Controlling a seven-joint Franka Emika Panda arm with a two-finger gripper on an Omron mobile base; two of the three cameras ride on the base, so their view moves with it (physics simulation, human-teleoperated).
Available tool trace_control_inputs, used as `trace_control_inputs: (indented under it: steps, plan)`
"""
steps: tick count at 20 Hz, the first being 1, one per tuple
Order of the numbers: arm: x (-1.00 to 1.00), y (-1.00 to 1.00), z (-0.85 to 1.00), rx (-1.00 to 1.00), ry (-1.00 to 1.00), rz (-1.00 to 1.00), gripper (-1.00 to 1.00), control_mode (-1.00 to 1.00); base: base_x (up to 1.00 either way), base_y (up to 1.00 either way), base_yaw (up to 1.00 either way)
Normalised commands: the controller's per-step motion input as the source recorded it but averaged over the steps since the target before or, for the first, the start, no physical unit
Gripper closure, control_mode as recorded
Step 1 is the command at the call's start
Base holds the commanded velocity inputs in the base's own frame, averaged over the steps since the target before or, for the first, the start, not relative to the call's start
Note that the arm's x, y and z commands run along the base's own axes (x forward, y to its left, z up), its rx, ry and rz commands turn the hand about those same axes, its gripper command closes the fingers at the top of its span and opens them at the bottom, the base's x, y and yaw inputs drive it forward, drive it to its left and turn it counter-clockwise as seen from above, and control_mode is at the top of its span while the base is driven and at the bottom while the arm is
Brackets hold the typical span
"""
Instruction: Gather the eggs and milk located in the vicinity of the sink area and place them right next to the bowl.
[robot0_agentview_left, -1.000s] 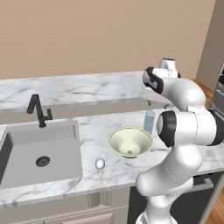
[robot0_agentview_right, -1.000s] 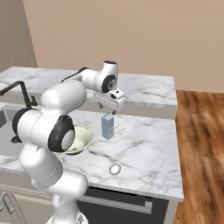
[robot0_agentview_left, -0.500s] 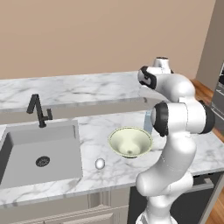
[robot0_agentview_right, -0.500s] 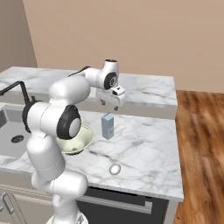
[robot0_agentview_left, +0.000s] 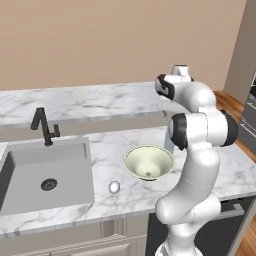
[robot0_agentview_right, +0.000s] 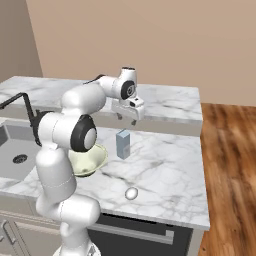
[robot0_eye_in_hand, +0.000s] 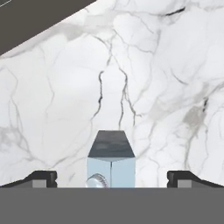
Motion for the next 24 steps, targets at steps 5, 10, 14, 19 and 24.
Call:
trace_control_inputs:
  steps: [5, 10, 14, 19, 24]
  plan:
    - [-0.29, 0.0, -0.09, 0.0, 0.0, -0.02, -1.0, -1.0, 0.0, 0.0, 0.0]
    - [-0.03, 0.0, -0.06, 0.0, 0.0, 0.0, -1.0, -1.0, 0.0, 0.0, 0.0]
    - [0.0, 0.0, -0.33, 0.0, 0.0, 0.0, -1.0, -1.0, 0.0, 0.0, 0.0]
    - [-0.02, 0.0, -0.37, 0.0, 0.0, -0.01, -1.0, -1.0, 0.0, 0.0, 0.0]
    - [0.0, 0.0, -0.12, 0.0, 0.0, -0.02, -1.0, -1.0, 0.0, 0.0, 0.0]
